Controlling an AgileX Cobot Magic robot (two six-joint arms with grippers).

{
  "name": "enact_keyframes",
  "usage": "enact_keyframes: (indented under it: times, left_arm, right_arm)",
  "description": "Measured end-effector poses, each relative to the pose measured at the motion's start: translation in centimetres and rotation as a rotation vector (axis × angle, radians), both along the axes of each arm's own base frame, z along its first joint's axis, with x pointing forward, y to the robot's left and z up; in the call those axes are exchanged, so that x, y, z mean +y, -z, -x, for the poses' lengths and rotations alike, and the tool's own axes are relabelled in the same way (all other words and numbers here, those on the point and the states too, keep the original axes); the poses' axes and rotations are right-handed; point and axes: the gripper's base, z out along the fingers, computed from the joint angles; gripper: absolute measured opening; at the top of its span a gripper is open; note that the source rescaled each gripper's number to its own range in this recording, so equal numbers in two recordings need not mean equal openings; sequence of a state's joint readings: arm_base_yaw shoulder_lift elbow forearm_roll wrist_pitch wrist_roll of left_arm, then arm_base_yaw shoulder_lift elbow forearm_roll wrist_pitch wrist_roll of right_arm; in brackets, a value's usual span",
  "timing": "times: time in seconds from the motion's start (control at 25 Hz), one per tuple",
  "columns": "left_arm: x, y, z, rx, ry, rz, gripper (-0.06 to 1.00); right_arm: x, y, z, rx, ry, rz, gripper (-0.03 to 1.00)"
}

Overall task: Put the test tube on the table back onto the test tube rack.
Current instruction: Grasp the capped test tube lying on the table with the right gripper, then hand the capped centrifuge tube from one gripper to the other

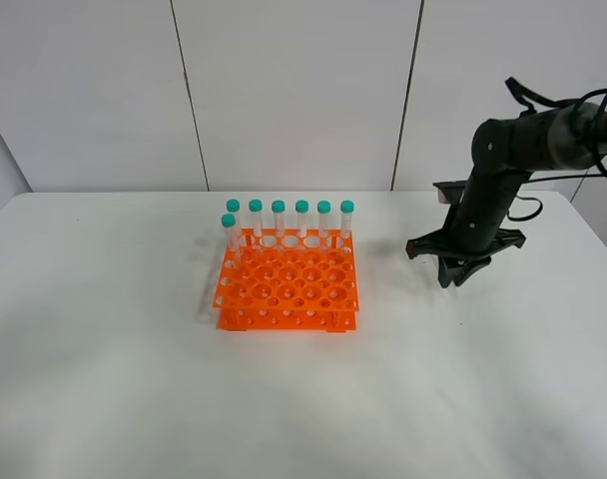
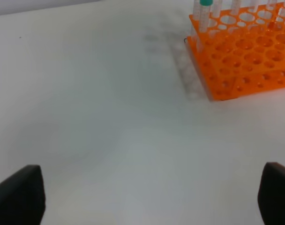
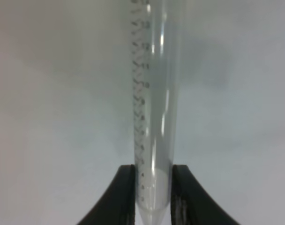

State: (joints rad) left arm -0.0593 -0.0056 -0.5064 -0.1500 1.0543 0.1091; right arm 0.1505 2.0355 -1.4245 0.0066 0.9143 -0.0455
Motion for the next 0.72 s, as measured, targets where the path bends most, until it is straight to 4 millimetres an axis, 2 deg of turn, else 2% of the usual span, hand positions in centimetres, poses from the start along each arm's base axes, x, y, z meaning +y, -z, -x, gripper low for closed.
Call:
enact_keyframes:
  times: [0.44, 0.6, 0.72]
  left_arm:
    - [0.0, 0.0, 0.0, 0.000, 0.000, 0.000, 1.00]
    - [0.0, 0.0, 0.0, 0.000, 0.000, 0.000, 1.00]
    - [0.0, 0.0, 0.0, 0.000, 0.000, 0.000, 1.00]
  right_arm:
    - [-0.2, -9.7, 1.8, -0.281, -0.005, -0.046, 0.00]
    - [0.1, -12.5, 2.2, -0.410, -0.018, -0.098, 0.00]
    - [1.3, -14.0, 2.4, -0.505, -0.067, -0.151, 0.00]
